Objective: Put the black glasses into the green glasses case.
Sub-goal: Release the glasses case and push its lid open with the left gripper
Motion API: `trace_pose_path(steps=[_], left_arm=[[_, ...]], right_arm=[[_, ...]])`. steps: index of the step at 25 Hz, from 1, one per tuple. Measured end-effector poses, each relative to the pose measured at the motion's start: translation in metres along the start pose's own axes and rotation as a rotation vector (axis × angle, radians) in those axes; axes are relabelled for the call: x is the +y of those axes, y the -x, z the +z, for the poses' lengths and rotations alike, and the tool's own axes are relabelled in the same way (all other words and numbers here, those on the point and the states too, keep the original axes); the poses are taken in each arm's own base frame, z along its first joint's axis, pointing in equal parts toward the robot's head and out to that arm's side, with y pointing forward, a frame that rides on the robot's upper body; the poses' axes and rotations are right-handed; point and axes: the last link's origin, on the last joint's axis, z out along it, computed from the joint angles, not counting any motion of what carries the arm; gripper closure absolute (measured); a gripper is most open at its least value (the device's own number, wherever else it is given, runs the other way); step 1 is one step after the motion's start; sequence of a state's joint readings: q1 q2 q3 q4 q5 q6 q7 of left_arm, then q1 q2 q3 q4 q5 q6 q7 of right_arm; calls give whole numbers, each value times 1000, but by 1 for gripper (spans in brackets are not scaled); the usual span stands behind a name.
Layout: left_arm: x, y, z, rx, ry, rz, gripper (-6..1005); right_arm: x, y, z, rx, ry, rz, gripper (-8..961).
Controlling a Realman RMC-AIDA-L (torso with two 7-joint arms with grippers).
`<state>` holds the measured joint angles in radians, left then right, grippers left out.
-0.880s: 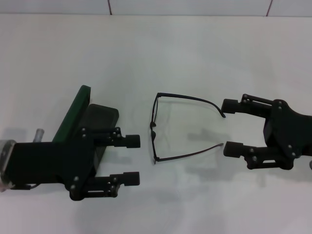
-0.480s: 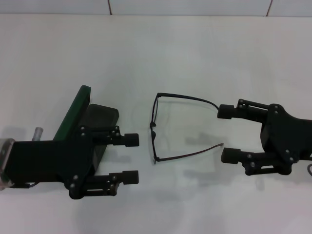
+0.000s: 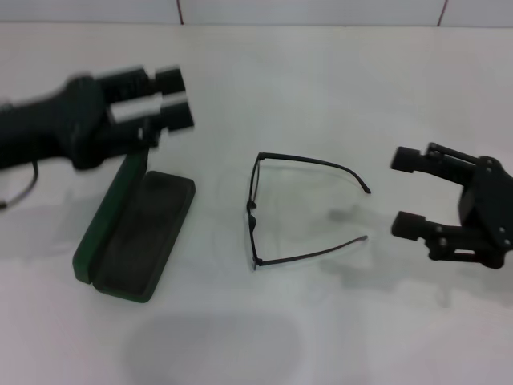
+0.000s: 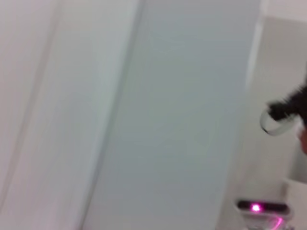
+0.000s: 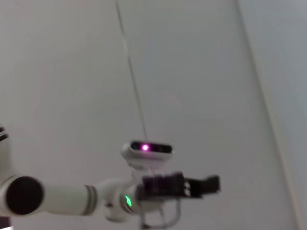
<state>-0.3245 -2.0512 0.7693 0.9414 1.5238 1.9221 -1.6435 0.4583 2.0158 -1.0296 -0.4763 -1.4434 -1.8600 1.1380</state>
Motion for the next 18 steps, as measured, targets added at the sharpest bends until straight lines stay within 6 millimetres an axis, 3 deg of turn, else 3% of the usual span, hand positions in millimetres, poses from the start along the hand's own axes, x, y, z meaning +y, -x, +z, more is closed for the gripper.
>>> trace_pose_path(steps=[4, 9, 11, 18], left_arm=[[6, -44, 20, -298, -184, -47, 386], [7, -66, 52, -647, -640, -75, 404], [7, -66, 58, -695, -716, -72, 405], [-10, -39, 61, -877, -873, -123, 409]], right_arm=[[-3, -10, -11, 28, -88, 14, 99], [-2, -26, -20, 73, -161, 49, 99], [-2, -28, -22, 78, -177, 55, 99], [-2, -32, -28, 83, -213, 63, 100]])
